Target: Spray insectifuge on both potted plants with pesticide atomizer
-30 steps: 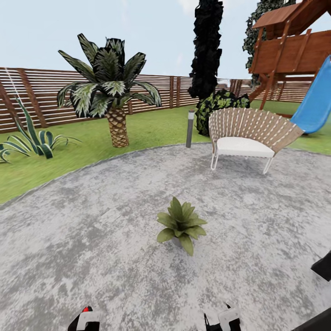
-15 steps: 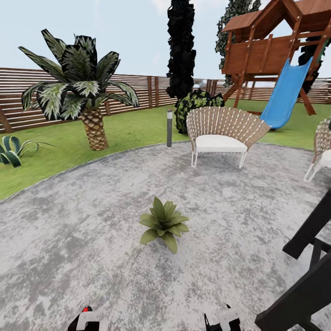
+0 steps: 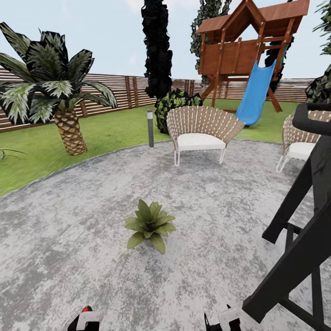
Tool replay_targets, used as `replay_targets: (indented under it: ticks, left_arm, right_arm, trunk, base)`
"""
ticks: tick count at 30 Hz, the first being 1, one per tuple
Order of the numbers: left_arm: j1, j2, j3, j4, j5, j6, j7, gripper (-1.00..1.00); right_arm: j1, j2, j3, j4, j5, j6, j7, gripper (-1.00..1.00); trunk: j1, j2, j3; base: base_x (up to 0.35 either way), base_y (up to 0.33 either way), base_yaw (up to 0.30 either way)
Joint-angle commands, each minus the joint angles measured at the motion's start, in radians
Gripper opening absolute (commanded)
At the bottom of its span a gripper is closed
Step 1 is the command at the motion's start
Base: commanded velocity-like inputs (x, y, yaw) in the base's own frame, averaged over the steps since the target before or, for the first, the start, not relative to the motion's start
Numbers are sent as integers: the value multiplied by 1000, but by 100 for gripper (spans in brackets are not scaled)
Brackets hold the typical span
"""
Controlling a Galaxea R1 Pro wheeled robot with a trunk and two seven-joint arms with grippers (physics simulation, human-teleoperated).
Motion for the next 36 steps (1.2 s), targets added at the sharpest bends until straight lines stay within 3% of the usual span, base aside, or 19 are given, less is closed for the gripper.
replay_targets:
  ticks: [1, 18, 21, 23, 24, 26, 28, 29, 31, 33, 36]
  left_arm:
    - [0, 1, -9, 0, 5, -3, 6, -100]
    - [0, -3, -23, -16, -8, 1, -4, -100]
    - [-8, -3, -59, -18, -60, 6, -7, -100]
    - [-26, -2, -97, -18, -133, 15, -26, -100]
    - [-35, -1, -110, -18, -187, 37, -71, -100]
    - [-41, 3, -115, -20, -262, 98, -209, -100]
    - [-91, 25, -117, -19, -314, 166, -446, -100]
    - [-122, 48, -117, -20, -322, 198, -549, -100]
    - [-170, 75, -119, -20, -344, 259, -699, -100]
    - [-202, 87, -118, -20, -397, 290, -782, -100]
    - [-227, 89, -117, -20, -500, 308, -842, -100]
  right_arm:
    - [-1, 0, 8, 1, 3, 0, -10, 100]
    - [-1, 6, 8, 0, 2, 0, -9, 100]
    - [-1, 5, 9, -1, 6, 0, -8, 100]
    - [-1, 6, 10, -4, 8, 0, -4, 100]
    - [-1, 5, 11, -8, 13, 1, -1, 100]
    - [-1, 4, 13, -18, 43, 2, 27, 100]
    - [-1, -2, 13, -122, 119, 22, 196, 100]
    - [-1, -2, 13, -194, 138, 68, 308, 100]
    - [-1, -2, 13, -325, 149, 196, 506, 100]
    - [-1, -2, 13, -419, 151, 265, 648, 100]
    - [-1, -2, 13, -499, 153, 308, 793, 100]
  trunk:
    - [0, 0, -1]
    - [0, 0, -1]
    - [0, 0, -1]
    - [0, 0, -1]
    - [0, 0, -1]
    - [0, 0, -1]
    - [0, 0, -1]
    - [0, 0, -1]
    - [0, 0, -1]
    - [0, 0, -1]
    - [0, 0, -1]
  base:
    - [7, 23, -84]
    - [78, 1, -3]
    - [16, 0, 0]
    - [4, 0, 0]
    - [1, 0, 0]
    - [0, 0, 0]
    - [0, 0, 0]
    - [0, 0, 0]
    - [0, 0, 0]
    - [0, 0, 0]
    - [0, 0, 0]
